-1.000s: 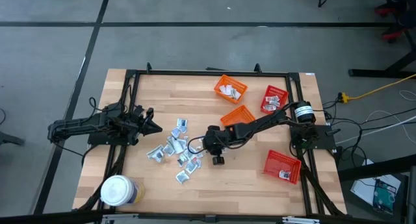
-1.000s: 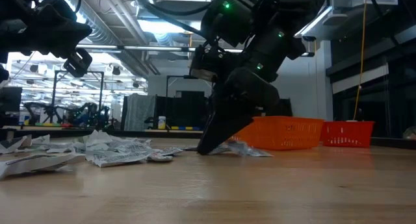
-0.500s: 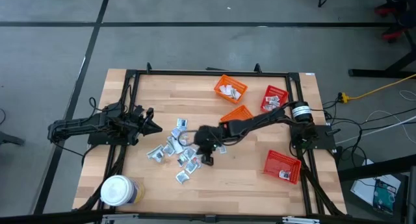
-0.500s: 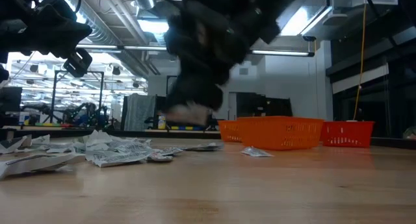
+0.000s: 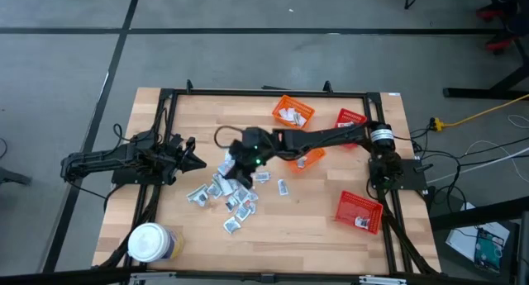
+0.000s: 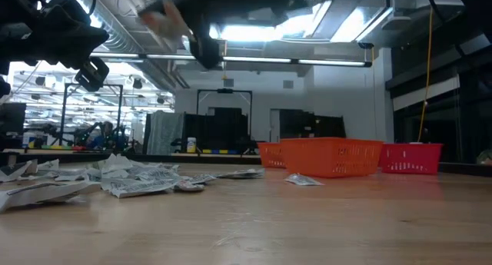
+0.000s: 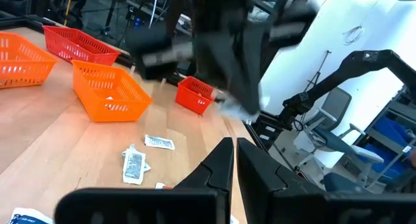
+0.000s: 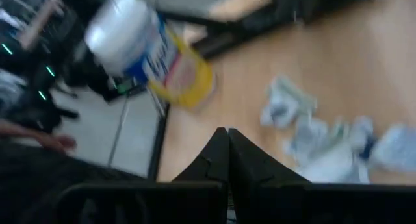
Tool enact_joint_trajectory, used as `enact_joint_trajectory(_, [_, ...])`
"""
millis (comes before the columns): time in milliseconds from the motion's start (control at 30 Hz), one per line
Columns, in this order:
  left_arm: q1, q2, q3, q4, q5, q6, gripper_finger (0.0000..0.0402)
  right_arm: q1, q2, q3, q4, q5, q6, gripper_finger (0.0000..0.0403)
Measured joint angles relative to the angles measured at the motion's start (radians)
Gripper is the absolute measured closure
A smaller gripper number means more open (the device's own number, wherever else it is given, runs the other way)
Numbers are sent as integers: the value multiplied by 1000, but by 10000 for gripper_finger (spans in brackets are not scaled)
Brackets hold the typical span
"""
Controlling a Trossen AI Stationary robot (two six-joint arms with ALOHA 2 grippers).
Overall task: Pick & Place First Aid Supplies
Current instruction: Put the orange ointment pack into the top red bin
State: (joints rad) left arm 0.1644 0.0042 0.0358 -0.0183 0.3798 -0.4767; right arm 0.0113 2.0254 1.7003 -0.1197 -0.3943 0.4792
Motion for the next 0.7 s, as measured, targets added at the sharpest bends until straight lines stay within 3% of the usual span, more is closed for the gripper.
enact_joint_trajectory(167, [0, 0, 0, 0, 0, 0, 386, -10, 0, 94, 16, 186, -79, 401])
enact_joint_trajectory(533, [0, 0, 0, 0, 0, 0, 386, -64, -3, 386, 191, 195, -458, 402])
enact_joint_trajectory(700, [0, 0, 0, 0, 0, 0, 386, -80, -4, 508, 186, 162, -486, 402])
